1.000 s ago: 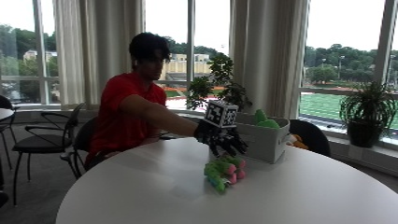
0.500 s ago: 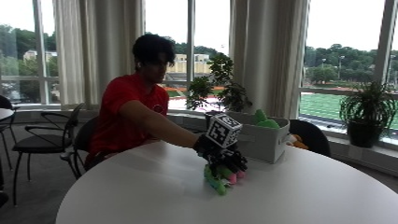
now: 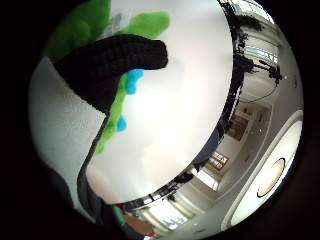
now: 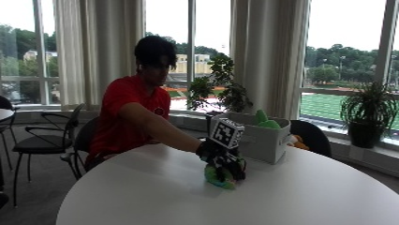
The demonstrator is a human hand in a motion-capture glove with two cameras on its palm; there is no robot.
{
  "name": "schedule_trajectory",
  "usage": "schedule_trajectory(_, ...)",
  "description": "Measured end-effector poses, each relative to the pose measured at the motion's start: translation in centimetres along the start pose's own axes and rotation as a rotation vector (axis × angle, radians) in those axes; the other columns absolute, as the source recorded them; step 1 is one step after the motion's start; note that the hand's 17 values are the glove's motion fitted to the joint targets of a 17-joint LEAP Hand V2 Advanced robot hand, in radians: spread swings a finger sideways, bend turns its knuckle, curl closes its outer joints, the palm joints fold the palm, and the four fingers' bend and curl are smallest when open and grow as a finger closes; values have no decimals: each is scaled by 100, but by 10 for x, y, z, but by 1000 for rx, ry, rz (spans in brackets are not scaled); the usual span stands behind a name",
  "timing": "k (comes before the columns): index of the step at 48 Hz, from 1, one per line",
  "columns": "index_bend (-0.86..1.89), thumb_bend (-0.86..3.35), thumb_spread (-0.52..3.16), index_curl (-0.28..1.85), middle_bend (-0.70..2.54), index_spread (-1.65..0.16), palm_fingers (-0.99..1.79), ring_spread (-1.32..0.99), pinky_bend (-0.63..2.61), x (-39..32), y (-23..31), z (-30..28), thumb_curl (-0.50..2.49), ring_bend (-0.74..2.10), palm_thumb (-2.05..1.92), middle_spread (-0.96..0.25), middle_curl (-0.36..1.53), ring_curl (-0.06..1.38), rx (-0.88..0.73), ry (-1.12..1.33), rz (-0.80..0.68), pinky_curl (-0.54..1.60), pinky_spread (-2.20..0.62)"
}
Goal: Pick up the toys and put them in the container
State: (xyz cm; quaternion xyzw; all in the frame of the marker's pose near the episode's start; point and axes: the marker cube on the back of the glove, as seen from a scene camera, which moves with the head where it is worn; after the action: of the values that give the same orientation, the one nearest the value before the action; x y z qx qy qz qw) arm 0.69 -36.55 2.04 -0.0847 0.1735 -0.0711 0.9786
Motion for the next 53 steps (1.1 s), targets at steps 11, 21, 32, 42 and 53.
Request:
schedule_trajectory(11, 36, 20, 132, 37, 21, -45, 60, -28, 111, -9, -7, -4, 43, 69, 34, -24, 26, 29, 130, 37, 24, 30, -21)
schedule_trajectory(21, 49, 25, 114, 46, 36, -44, 104, -46, 108, -13, -2, -2, 57, 81, 55, -37, 34, 36, 239, 31, 96, 33, -34)
schedule_trajectory(32, 67, 23, 93, 65, 58, -43, 116, -51, 102, -9, 11, -3, 70, 94, 60, -41, 47, 45, 292, 19, 105, 37, -38)
schedule_trajectory(42, 83, 22, 76, 79, 76, -40, 118, -50, 104, -12, 30, -19, 82, 105, 58, -39, 59, 52, 325, -97, 63, 41, -38)
schedule_trajectory(53, 86, 23, 62, 89, 92, -38, 118, -48, 109, -1, 58, -74, 93, 118, 58, -36, 69, 58, 437, -135, 94, 45, -38)
